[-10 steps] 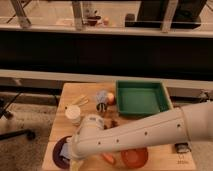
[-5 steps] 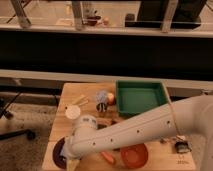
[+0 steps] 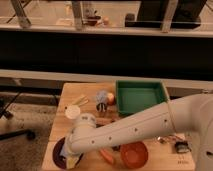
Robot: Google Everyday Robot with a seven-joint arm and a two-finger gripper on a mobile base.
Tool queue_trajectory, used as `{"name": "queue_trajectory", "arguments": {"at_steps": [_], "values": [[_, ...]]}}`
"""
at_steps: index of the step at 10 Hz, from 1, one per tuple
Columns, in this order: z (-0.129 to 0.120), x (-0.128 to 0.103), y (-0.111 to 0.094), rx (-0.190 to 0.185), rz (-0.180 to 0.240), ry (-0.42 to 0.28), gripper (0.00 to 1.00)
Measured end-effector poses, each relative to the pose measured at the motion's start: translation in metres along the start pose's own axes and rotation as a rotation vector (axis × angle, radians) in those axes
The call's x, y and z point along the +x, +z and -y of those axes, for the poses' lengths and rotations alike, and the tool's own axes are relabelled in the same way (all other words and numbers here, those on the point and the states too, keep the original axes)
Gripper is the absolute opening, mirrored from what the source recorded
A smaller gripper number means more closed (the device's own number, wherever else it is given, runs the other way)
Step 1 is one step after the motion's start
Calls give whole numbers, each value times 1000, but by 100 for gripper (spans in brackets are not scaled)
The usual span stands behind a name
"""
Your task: Place sponge in table surface
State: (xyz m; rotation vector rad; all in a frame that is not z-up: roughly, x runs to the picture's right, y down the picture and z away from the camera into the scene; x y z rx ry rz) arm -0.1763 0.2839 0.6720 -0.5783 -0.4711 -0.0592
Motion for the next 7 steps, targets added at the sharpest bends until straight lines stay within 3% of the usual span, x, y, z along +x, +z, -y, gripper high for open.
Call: {"name": "queue_trajectory", "arguments": {"at_steps": [7], "values": [[0, 5, 9, -5, -20, 13, 80]]}}
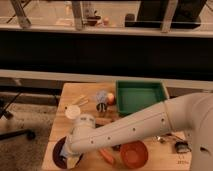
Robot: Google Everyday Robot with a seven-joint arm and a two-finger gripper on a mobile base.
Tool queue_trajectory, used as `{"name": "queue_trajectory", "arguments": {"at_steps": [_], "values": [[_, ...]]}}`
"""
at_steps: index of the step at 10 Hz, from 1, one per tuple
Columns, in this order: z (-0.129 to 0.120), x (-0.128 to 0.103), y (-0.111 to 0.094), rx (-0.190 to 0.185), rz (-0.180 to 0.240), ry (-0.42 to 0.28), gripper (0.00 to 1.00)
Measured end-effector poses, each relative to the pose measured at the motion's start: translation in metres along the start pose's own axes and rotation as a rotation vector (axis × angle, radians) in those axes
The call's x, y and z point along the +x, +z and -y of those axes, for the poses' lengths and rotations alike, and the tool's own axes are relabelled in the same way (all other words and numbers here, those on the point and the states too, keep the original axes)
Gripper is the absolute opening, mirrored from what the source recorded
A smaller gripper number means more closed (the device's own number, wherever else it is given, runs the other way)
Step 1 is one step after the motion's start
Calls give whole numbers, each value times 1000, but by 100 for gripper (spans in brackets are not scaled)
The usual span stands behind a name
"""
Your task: Place sponge in table surface
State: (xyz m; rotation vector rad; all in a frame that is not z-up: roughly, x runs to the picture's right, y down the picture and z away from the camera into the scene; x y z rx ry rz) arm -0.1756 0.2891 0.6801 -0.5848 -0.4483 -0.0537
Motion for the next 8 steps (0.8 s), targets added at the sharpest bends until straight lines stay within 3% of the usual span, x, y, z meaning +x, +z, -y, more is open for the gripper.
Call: {"name": "queue_trajectory", "arguments": {"at_steps": [8], "values": [[0, -2, 7, -7, -6, 0, 80]]}}
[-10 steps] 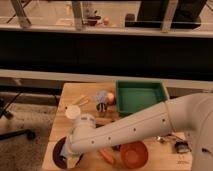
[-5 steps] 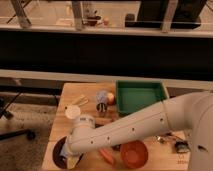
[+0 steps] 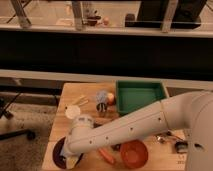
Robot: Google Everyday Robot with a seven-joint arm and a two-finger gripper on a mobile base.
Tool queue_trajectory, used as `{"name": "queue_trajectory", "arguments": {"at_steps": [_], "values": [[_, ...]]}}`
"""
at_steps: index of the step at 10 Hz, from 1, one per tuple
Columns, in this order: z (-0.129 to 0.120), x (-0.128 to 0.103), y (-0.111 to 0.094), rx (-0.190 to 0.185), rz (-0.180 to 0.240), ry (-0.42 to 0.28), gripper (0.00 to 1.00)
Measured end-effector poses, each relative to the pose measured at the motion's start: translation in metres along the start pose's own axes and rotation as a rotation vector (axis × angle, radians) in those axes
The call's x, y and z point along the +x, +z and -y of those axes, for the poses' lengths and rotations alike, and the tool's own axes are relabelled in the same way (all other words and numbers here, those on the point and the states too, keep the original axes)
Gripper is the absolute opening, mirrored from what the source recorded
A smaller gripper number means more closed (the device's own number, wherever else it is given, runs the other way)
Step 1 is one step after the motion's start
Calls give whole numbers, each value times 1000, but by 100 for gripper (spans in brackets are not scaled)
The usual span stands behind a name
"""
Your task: Place sponge in table surface
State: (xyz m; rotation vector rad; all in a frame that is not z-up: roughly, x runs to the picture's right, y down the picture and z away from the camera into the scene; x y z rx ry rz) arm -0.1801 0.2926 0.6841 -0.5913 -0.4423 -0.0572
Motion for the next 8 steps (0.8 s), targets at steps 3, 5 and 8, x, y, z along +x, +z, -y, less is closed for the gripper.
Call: {"name": "queue_trajectory", "arguments": {"at_steps": [3, 5, 8], "values": [[1, -1, 2, -1, -1, -3, 80], [2, -1, 4, -2, -3, -4, 80], [4, -1, 6, -2, -5, -1, 80]]}}
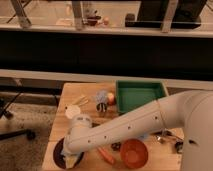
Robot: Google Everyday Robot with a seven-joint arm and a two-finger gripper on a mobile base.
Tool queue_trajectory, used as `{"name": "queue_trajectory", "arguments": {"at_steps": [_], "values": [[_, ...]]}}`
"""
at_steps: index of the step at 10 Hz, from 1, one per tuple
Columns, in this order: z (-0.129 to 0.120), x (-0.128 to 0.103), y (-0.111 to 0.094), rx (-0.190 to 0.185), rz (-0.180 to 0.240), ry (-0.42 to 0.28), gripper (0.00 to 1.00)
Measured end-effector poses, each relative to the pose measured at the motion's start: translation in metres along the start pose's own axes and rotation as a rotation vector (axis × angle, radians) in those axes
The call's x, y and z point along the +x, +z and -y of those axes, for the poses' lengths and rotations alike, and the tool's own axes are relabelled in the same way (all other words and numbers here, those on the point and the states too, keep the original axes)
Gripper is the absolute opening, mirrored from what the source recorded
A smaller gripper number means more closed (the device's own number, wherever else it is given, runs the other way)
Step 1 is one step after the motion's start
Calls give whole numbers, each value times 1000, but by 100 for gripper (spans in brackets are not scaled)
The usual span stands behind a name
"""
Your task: Place sponge in table surface
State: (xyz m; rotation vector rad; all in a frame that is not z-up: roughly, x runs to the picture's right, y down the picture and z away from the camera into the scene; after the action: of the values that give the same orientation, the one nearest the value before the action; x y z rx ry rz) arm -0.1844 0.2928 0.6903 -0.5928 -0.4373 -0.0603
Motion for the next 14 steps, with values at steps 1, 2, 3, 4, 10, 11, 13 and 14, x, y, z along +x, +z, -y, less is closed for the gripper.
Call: {"name": "queue_trajectory", "arguments": {"at_steps": [1, 2, 3, 4, 10, 11, 13, 14], "values": [[1, 0, 0, 0, 0, 1, 80], [1, 0, 0, 1, 0, 3, 80], [2, 0, 0, 2, 0, 3, 80], [2, 0, 0, 2, 0, 3, 80], [3, 3, -6, 3, 7, 10, 59], [4, 5, -7, 2, 7, 14, 59], [4, 9, -7, 1, 5, 22, 59], [4, 11, -6, -1, 4, 27, 59]]}}
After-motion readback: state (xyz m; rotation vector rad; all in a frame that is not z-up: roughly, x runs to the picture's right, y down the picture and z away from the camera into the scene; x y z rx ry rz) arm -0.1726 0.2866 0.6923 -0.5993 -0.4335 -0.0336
